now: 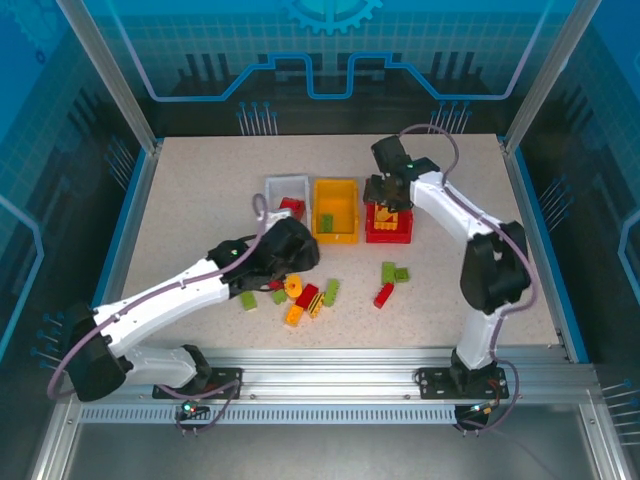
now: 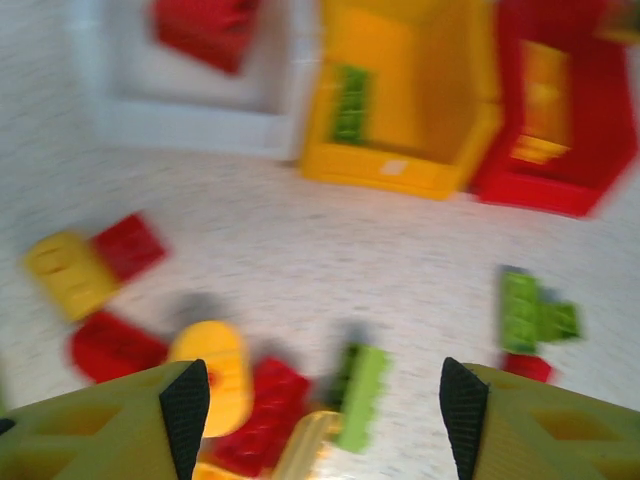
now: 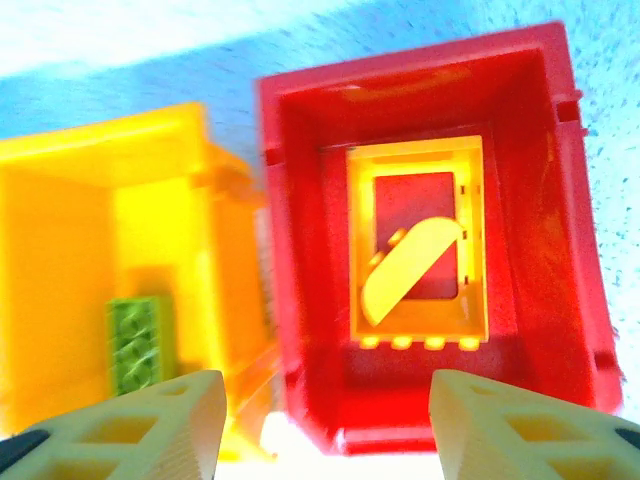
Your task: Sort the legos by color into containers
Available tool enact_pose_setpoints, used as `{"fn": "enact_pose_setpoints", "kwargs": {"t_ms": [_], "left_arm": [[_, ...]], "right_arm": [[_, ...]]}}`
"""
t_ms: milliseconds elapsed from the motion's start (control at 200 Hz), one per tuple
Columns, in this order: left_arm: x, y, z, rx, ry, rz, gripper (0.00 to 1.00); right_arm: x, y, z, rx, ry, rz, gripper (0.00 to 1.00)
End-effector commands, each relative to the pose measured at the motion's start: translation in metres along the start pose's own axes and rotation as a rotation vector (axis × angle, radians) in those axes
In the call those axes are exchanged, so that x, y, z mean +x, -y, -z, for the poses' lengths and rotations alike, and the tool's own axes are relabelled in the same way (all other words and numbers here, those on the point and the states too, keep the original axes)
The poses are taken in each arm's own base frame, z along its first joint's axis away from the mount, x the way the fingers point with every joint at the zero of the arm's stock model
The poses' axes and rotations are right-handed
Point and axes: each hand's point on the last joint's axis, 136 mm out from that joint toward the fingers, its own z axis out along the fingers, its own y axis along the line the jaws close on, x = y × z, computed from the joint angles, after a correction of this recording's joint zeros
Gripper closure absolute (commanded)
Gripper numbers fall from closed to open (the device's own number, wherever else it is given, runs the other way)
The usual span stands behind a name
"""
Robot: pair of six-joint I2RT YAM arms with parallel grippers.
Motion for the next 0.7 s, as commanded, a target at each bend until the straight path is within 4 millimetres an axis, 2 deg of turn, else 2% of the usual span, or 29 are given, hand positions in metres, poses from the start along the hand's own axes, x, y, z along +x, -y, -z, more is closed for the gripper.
{"fn": "enact_pose_setpoints", "kwargs": {"t_ms": [0,90,170,270,310,375,450,530,695], "left_arm": [[0.030,-0.072,-0.004,-0.168,-0.084,0.152,0.30],[0.047,-0.107,-0.014,-0.225,-0.123,0.212,0.27],[0.058,-0.124,-0.025,-0.255,-0.162,0.227,0.25],[0.066,-0.139,-0.040,-0.302,-0.218,0.221,0.24],[0.068,-0.142,-0.045,-0.310,-0.233,0.215,0.24],[0.071,-0.146,-0.054,-0.322,-0.254,0.206,0.23],[0.075,-0.148,-0.064,-0.323,-0.279,0.205,0.24],[0.080,-0.150,-0.072,-0.334,-0.299,0.198,0.26],[0.091,-0.159,-0.079,-0.370,-0.318,0.199,0.39]], "right_arm": [[0.012,-0.032,0.063,-0.135,0.161,0.126,0.41],[0.054,-0.069,0.090,-0.352,0.218,0.261,0.36],[0.101,-0.099,0.116,-0.569,0.237,0.382,0.31],[0.152,-0.111,0.127,-0.679,0.180,0.446,0.29],[0.175,-0.108,0.122,-0.700,0.129,0.454,0.28],[0.198,-0.108,0.122,-0.740,0.083,0.453,0.28],[0.217,-0.106,0.122,-0.757,0.058,0.449,0.28],[0.230,-0.104,0.121,-0.756,0.041,0.440,0.27],[0.235,-0.101,0.120,-0.749,0.030,0.419,0.27]]}}
